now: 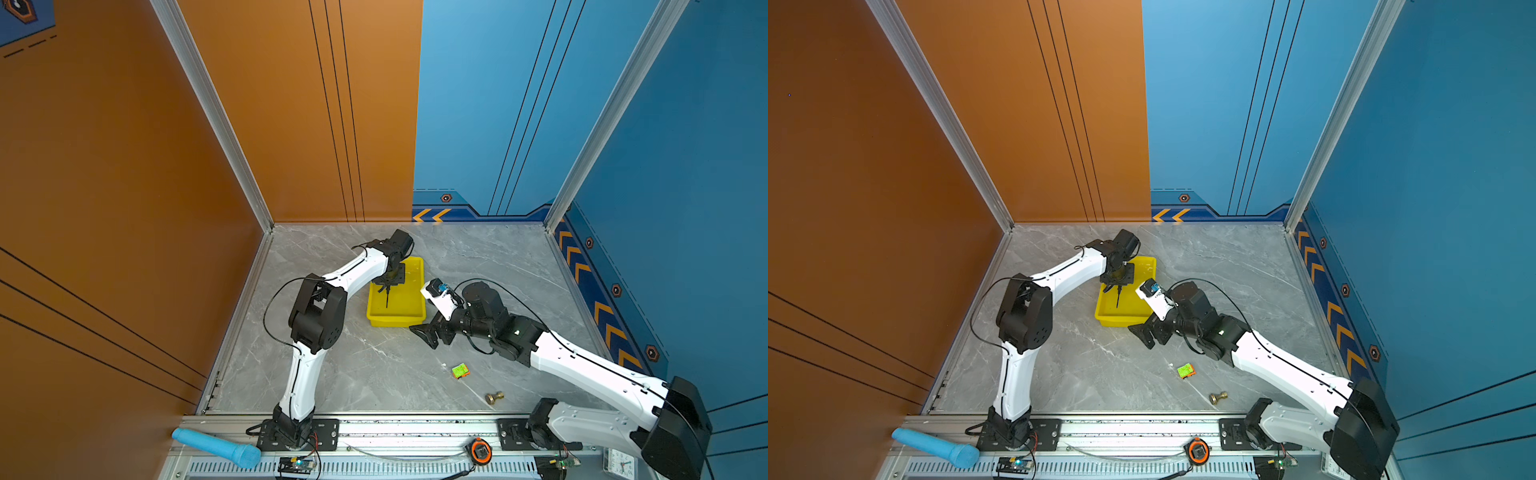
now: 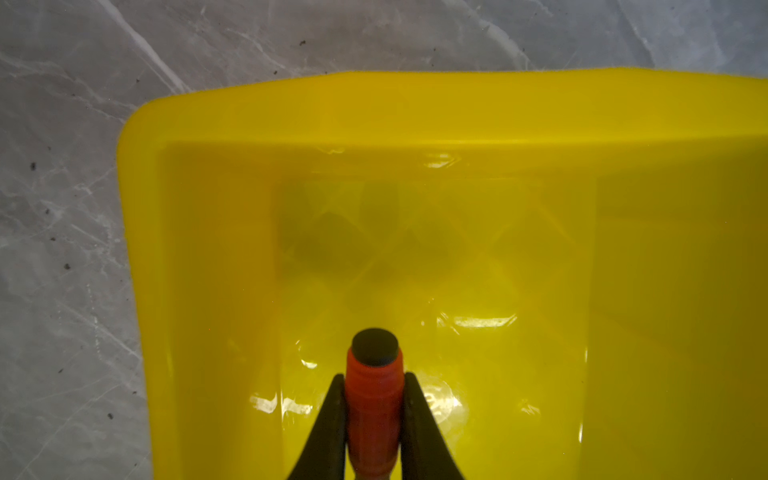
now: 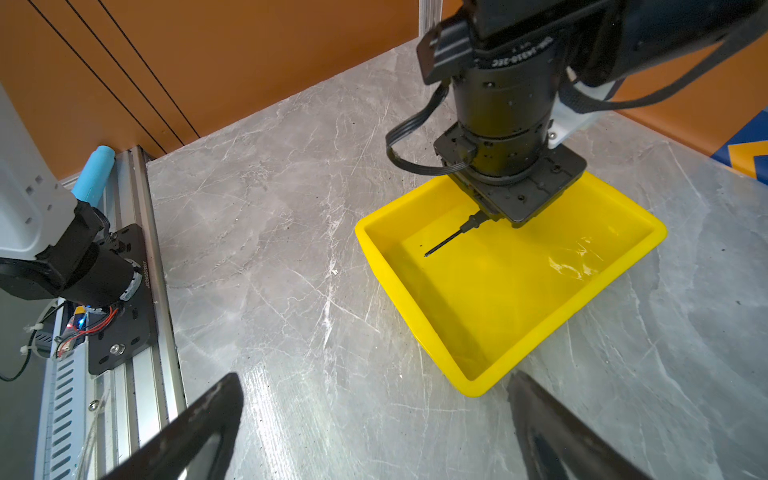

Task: Put the screwdriver in the bin
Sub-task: 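Lift the screwdriver with the left gripper and carry it over the yellow bin, then lower the screwdriver into the bin and open the left gripper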

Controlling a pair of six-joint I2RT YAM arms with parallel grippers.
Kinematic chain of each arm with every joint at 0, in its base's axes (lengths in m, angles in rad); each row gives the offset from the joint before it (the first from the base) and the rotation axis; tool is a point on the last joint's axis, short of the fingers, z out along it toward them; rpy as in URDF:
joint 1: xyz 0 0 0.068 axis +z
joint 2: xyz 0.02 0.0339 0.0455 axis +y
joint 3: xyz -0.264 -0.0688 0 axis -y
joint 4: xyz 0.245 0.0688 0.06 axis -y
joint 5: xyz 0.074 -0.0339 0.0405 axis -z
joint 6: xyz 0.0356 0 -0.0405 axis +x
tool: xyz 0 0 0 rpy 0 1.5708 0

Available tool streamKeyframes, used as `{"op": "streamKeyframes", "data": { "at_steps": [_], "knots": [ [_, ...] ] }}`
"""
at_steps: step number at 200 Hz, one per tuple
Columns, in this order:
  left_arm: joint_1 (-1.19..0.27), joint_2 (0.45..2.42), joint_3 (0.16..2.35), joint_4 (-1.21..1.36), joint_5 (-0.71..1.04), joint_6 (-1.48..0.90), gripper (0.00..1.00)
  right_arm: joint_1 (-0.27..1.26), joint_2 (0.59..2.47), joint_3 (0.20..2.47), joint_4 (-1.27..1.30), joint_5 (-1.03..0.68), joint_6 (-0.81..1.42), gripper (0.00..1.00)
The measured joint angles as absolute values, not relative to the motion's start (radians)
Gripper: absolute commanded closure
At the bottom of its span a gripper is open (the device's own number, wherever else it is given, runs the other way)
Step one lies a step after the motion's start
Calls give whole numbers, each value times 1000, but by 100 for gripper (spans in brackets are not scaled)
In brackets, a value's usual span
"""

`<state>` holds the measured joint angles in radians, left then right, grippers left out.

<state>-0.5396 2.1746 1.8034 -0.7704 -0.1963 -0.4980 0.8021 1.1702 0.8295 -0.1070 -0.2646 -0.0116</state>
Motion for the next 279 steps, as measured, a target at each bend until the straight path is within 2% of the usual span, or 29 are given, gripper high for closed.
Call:
{"op": "streamKeyframes", "data": {
  "at_steps": [88,155,166,198,243,279],
  "knots": [
    [-540,2230,1809,-755,-198,-524,99,778,1180,830,-74,-242,-10,0],
    [-543,2261,1807,-743,-209,-537,86,742,1117,821,-68,-231,1,0],
    [-543,2261,1807,-741,-209,-540,81,739,1103,817,-67,-230,4,0],
    [-545,2260,1805,-734,-218,-550,49,733,1079,805,-68,-219,4,0],
    [-554,2238,1800,-737,-228,-570,38,703,1029,803,-68,-209,8,0],
    [-591,2092,1753,-756,-241,-567,19,673,989,799,-71,-202,18,0]
  ]
}}
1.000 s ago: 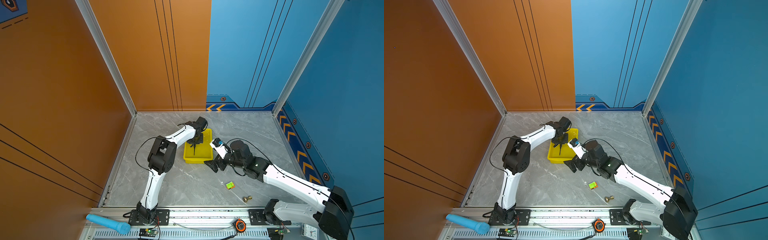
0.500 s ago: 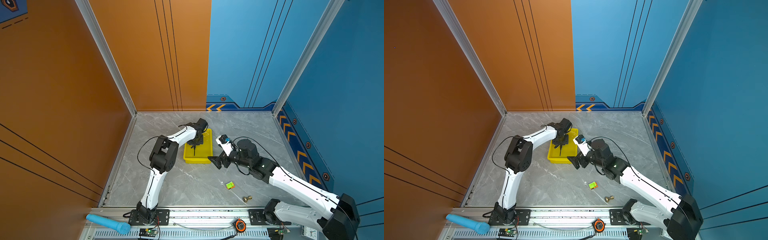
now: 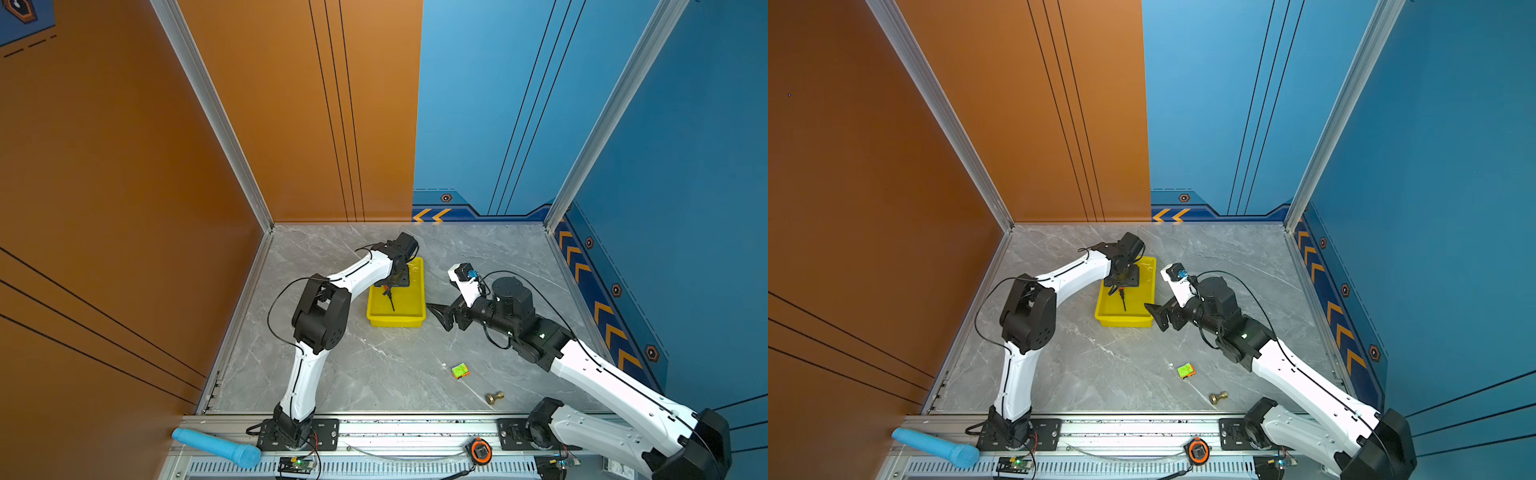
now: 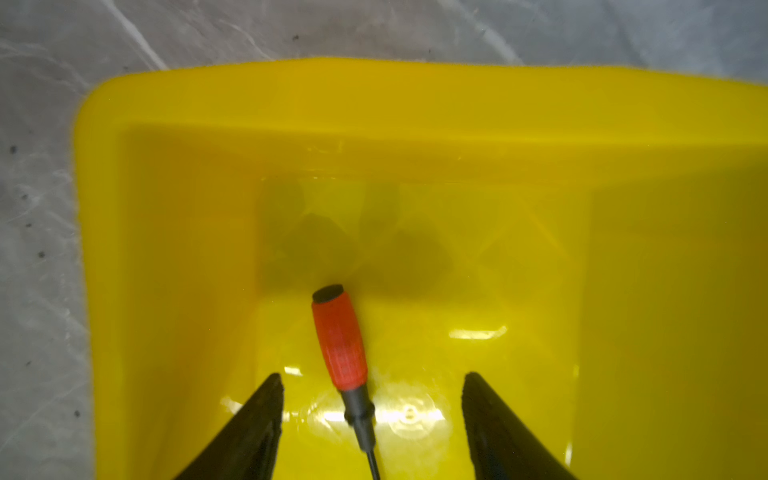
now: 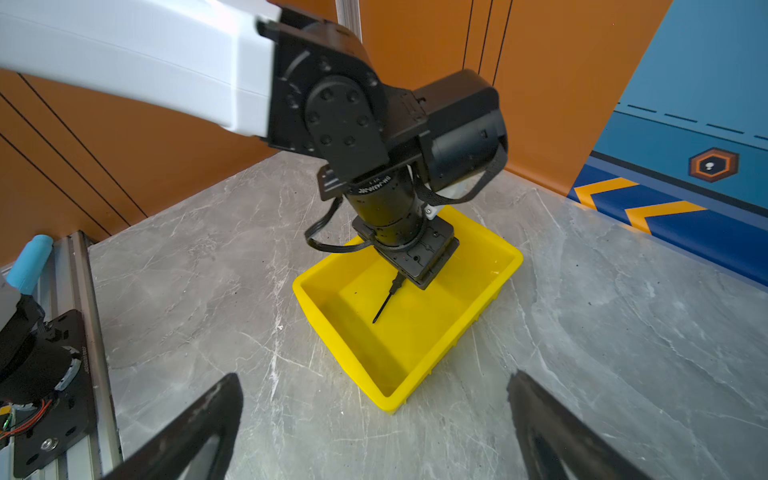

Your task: Put the screwdriver in the bin

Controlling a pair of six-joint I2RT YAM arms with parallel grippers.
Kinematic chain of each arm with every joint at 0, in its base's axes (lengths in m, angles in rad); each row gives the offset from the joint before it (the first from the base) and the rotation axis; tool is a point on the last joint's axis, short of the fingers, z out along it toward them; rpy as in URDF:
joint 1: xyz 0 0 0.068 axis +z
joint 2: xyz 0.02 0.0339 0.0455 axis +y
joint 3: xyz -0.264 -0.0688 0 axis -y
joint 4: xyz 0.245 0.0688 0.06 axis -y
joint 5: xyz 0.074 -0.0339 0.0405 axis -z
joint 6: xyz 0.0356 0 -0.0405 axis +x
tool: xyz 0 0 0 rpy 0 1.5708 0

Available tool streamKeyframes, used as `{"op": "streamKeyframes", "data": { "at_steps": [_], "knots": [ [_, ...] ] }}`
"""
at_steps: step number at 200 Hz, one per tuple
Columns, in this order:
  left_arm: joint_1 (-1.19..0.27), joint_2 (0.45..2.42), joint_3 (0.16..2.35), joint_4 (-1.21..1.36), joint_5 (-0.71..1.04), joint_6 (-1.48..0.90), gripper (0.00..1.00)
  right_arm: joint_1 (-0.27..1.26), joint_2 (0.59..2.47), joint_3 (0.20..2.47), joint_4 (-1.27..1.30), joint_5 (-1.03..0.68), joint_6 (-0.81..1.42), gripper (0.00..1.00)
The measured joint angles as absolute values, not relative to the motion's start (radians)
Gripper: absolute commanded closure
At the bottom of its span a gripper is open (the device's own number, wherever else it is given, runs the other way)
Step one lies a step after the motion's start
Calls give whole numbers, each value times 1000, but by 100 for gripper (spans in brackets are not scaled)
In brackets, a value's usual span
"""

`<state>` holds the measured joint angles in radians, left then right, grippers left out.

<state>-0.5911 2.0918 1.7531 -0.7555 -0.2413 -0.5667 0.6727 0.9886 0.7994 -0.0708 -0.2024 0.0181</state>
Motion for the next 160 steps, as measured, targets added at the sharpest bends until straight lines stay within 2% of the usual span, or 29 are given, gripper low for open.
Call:
{"op": "streamKeyframes", "data": {
  "at_steps": [13,17,36,81,116,160],
  "knots": [
    [-622,2000,1716,-761,-256,-572,15,673,964,789,-78,-189,26,0],
    [-633,1971,1703,-760,-262,-579,9,673,957,786,-81,-182,27,0],
    [-695,1819,1624,-759,-291,-587,0,673,921,773,-107,-141,42,0],
    [-777,1470,1332,-761,-372,-596,2,632,813,720,-148,-58,81,0],
    [-713,1230,1096,-775,-456,-576,2,556,767,703,-192,47,133,0],
    [-492,1026,889,-689,-486,-466,2,450,756,656,-209,186,185,0]
  ]
}}
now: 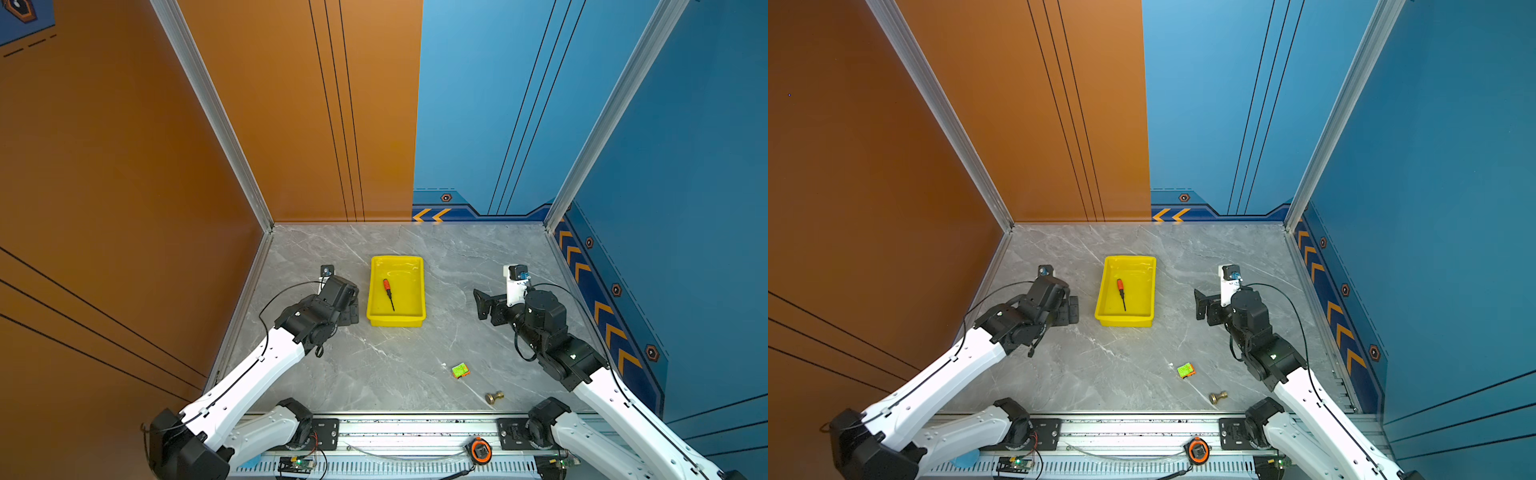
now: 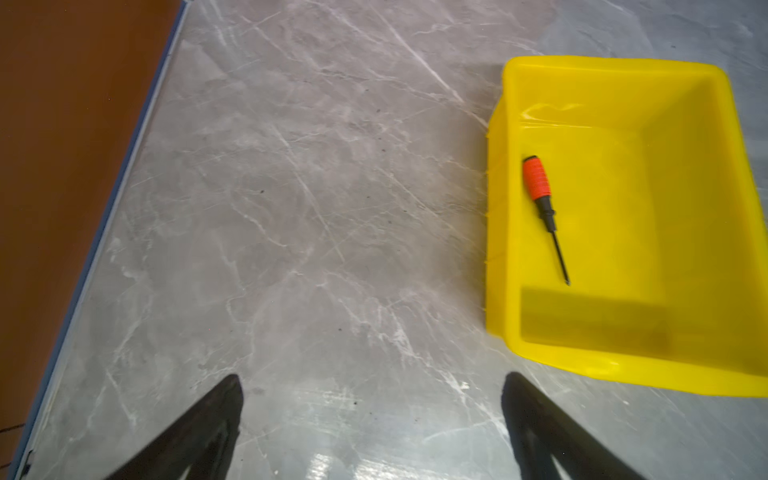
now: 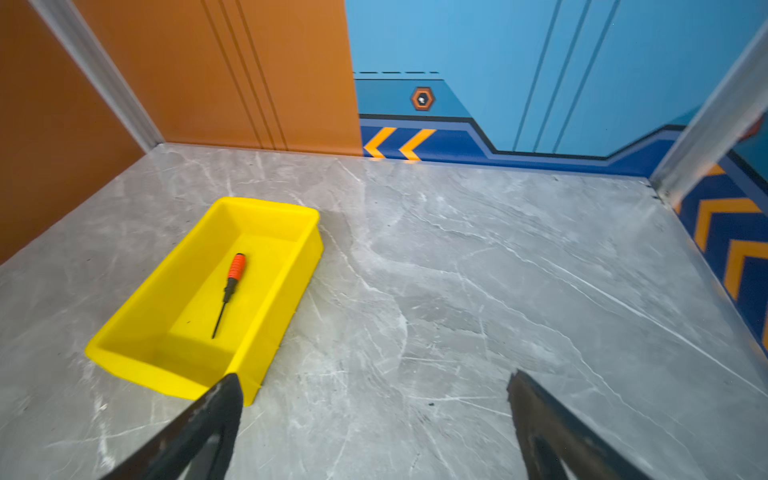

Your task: Put the screwdriver in the bin

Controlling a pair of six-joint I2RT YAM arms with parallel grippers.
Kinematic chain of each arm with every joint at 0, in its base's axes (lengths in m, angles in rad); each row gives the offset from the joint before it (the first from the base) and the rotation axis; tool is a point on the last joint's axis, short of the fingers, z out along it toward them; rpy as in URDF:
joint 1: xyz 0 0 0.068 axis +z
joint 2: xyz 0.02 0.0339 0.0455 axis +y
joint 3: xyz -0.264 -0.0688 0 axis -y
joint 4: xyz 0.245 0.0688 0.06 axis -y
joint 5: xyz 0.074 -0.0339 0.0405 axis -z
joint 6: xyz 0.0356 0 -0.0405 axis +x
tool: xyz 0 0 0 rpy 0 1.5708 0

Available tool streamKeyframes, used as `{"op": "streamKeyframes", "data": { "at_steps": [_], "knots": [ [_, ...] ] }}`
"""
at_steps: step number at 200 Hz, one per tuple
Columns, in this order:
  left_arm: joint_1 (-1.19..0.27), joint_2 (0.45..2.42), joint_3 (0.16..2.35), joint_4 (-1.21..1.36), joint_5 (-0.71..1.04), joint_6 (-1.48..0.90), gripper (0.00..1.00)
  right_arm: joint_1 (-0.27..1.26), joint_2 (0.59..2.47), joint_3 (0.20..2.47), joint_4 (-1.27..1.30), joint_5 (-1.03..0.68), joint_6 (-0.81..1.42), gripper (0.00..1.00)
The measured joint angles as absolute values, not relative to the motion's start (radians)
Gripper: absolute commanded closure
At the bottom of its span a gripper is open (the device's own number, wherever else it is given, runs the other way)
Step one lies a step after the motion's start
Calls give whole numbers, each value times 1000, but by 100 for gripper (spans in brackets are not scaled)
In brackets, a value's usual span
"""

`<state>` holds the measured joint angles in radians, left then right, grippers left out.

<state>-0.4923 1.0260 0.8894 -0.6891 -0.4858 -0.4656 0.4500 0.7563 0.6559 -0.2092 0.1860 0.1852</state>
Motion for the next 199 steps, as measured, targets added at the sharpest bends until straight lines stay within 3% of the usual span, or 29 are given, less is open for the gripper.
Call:
{"op": "streamKeyframes", "data": {
  "at_steps": [105,199],
  "knots": [
    [-200,937,543,-288,-457,-231,2,277,743,418,-87,318,207,0],
    [-144,903,486,-187,-403,-157,2,149,923,408,69,238,126,0]
  ]
}}
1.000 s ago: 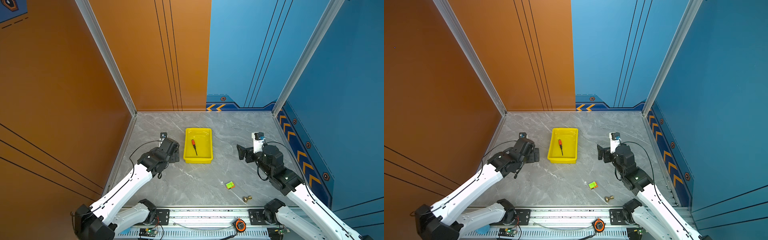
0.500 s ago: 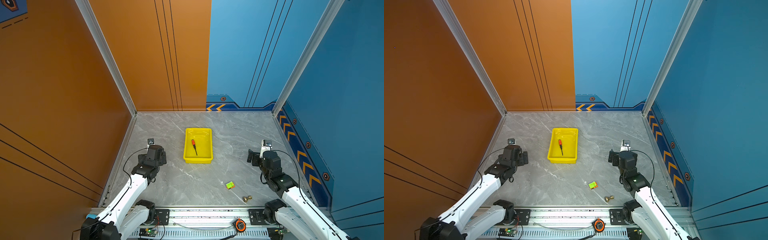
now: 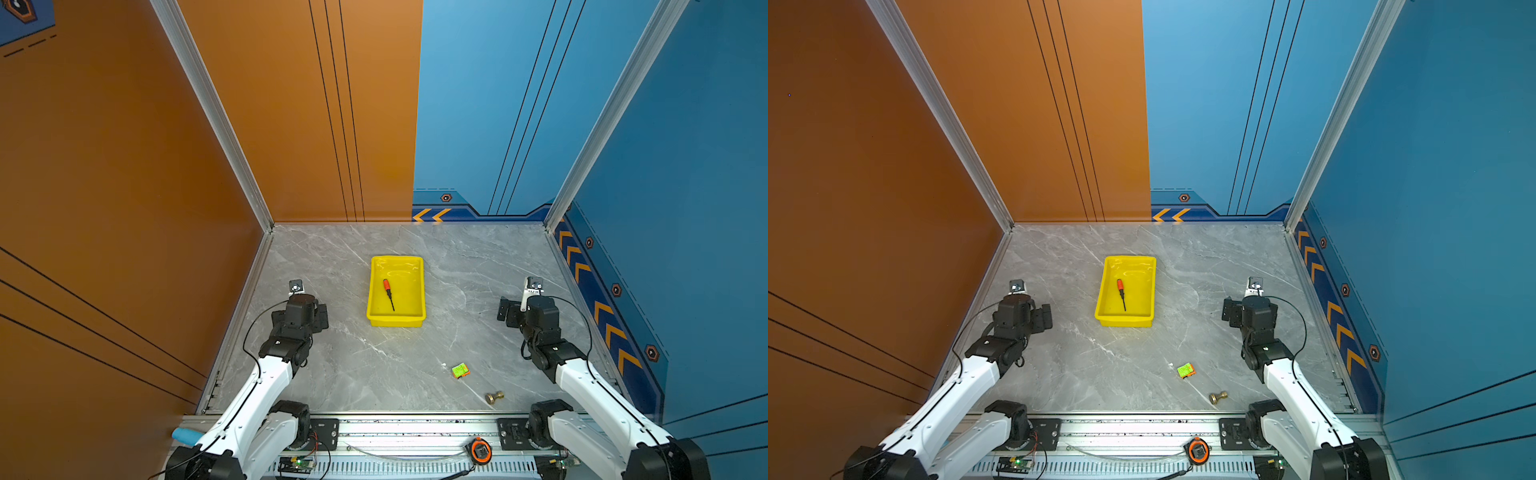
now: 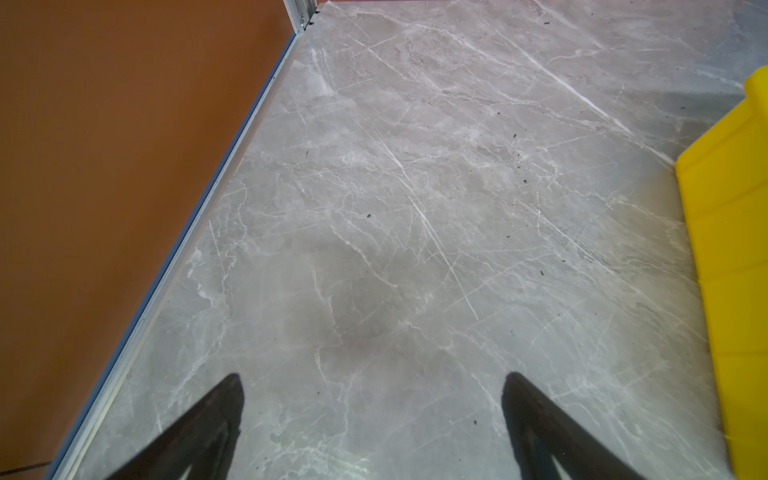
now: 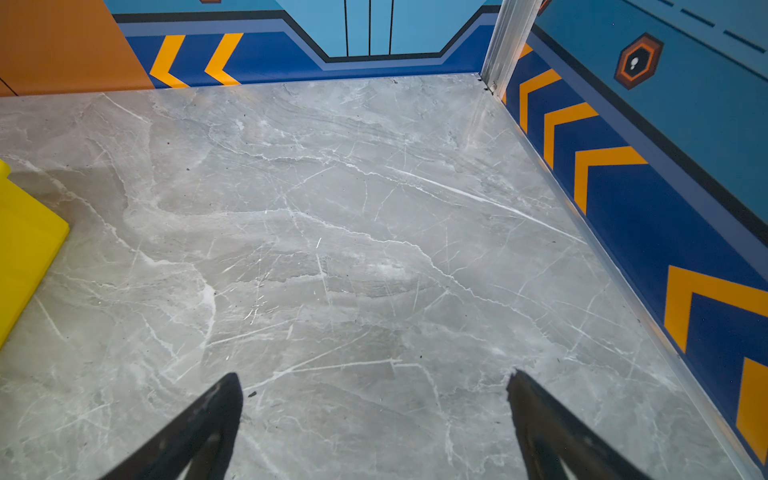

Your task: Put the screwdriver in the bin

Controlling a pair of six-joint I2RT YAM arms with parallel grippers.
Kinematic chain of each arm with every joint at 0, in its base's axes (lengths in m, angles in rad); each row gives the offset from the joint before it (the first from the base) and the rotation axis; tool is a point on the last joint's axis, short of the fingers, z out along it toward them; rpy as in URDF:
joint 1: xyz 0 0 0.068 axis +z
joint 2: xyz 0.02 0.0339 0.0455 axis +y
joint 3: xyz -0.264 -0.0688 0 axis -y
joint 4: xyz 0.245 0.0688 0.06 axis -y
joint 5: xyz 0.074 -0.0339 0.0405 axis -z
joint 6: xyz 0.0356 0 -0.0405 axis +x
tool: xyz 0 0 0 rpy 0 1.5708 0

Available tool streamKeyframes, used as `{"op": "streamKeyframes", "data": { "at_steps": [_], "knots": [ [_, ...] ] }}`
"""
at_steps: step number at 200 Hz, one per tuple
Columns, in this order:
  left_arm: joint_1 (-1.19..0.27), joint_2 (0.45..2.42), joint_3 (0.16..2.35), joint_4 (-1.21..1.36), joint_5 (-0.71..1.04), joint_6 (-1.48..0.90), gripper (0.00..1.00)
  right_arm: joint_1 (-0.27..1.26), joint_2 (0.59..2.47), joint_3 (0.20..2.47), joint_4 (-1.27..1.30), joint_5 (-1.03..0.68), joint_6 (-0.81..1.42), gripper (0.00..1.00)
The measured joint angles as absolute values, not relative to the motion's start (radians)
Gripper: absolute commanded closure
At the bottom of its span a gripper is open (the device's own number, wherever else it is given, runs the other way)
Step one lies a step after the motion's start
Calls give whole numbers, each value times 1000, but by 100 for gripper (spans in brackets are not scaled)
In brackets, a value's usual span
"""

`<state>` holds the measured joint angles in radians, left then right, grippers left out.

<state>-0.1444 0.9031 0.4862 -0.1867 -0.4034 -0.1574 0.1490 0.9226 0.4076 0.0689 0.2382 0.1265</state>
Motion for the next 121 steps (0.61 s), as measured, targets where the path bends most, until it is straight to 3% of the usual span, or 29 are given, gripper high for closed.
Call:
{"op": "streamKeyframes", "data": {
  "at_steps": [77,121],
  "knots": [
    [-135,860,280,51,-366,-75,2,93,804,234,127,220,103,0],
    [-123,1026,278,225,-364,-56,2,44,869,220,284,213,101,0]
  ]
}}
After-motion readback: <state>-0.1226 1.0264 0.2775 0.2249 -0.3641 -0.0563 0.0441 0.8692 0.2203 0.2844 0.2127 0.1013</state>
